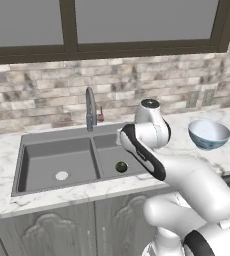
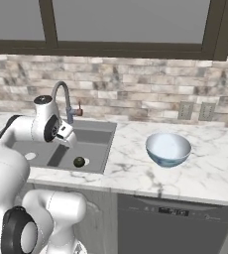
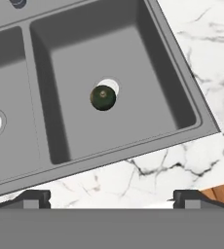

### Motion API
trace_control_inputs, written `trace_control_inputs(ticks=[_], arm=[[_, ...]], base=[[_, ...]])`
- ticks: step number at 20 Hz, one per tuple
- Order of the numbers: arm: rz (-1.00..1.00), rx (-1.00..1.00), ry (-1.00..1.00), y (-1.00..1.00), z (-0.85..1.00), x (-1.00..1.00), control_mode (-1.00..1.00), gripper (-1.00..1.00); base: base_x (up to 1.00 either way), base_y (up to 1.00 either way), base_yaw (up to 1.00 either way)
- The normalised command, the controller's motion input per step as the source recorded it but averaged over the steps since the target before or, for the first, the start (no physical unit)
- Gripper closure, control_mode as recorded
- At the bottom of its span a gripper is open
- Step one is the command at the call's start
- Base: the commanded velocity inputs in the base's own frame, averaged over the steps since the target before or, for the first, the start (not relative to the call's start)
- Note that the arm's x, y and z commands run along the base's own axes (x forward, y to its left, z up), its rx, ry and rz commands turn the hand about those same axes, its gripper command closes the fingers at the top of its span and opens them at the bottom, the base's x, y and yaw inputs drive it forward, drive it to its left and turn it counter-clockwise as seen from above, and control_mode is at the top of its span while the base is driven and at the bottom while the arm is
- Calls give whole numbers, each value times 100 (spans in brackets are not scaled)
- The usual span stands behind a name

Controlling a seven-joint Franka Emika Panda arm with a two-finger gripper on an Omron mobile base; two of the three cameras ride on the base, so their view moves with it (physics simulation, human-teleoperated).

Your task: Pick the onions from the cabinet and place them in one bowl. Pick the squash from the sink and place it in the other bowl.

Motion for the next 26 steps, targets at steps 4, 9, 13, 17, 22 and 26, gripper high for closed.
trace_control_inputs(ticks=[4,9,13,17,22,26], arm=[[5,-2,16,-8,0,50,-100,-100],[8,-6,9,-11,-18,60,-100,-100],[10,-4,3,-7,-24,39,-100,-100],[9,-2,-8,-8,-35,31,-100,-100],[12,-10,-3,2,-33,48,-100,-100],[7,-3,0,0,-23,29,-100,-100]], base=[[0,0,0],[0,0,0],[0,0,0],[0,0,0],[0,0,0],[0,0,0]])
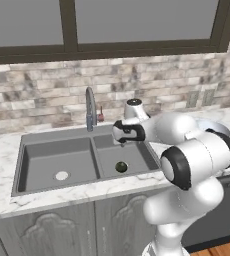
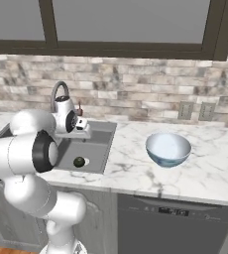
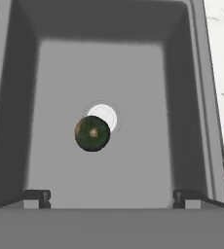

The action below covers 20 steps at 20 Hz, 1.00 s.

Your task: Pick the onions from the cabinet and place them in one bowl. Pick the squash from the sink and place it in the other bowl.

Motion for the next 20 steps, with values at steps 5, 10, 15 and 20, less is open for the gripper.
trace_control_inputs(ticks=[5,10,15,20], arm=[[7,4,0,10,-22,20,-100,-100],[5,1,0,4,-27,17,-100,-100],[10,0,1,3,-37,15,-100,-100],[11,0,5,14,-38,3,-100,-100]], base=[[0,0,0],[0,0,0],[0,0,0],[0,0,0]])
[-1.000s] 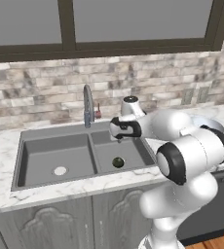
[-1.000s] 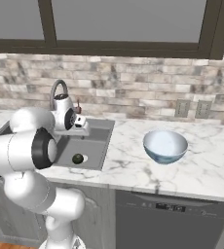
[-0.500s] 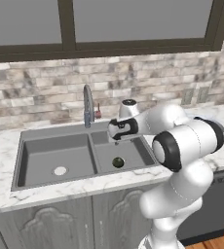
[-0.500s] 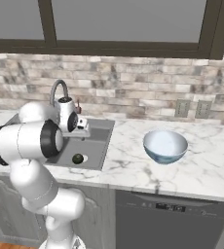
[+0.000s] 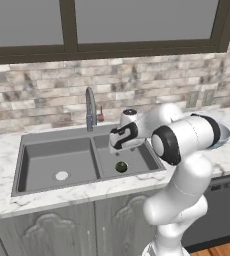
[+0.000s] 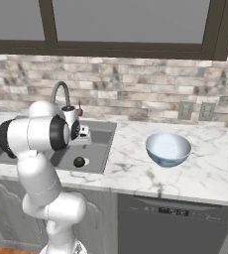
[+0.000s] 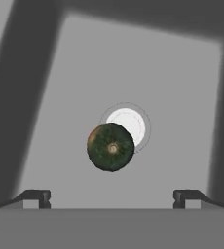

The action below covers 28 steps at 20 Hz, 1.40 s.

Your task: Pick the onions from the cabinet and place them in one bowl. Pick the squash from the sink and place it in the other bowl.

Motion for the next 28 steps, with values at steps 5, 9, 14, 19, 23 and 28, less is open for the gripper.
trace_control_inputs(ticks=[5,9,14,19,23,28], arm=[[11,0,3,1,-38,0,-100,-100],[10,-1,7,0,-34,11,-100,-100],[8,-3,1,0,-34,21,-100,-100],[4,0,1,0,-34,10,-100,-100],[1,0,0,0,-33,6,-100,-100],[1,0,0,0,-33,7,-100,-100]], base=[[0,0,0],[0,0,0],[0,0,0],[0,0,0],[0,0,0],[0,0,0]])
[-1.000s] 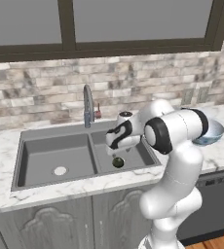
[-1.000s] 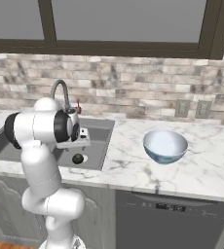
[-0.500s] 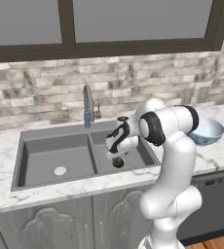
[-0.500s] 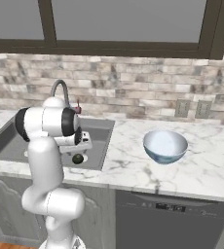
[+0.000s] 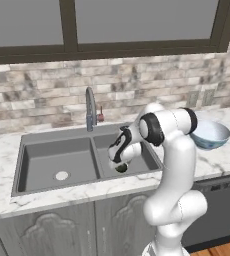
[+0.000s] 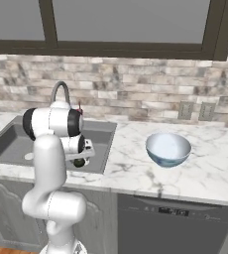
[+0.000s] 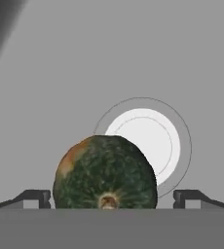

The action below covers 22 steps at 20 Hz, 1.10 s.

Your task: Pick the onions from the cabinet and place them in one bowl. Pick the squash from the sink and place it in the other bowl.

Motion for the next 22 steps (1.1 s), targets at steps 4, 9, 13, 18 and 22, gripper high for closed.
trace_control_inputs(ticks=[4,9,13,18,22], arm=[[1,0,0,0,-28,15,-100,-100],[2,3,1,0,-26,7,-100,-100],[0,4,5,0,-27,-1,-100,100],[0,3,4,0,-21,-1,-100,100],[-1,-3,4,0,19,-4,-100,100]], base=[[0,0,0],[0,0,0],[0,0,0],[0,0,0],[0,0,0]])
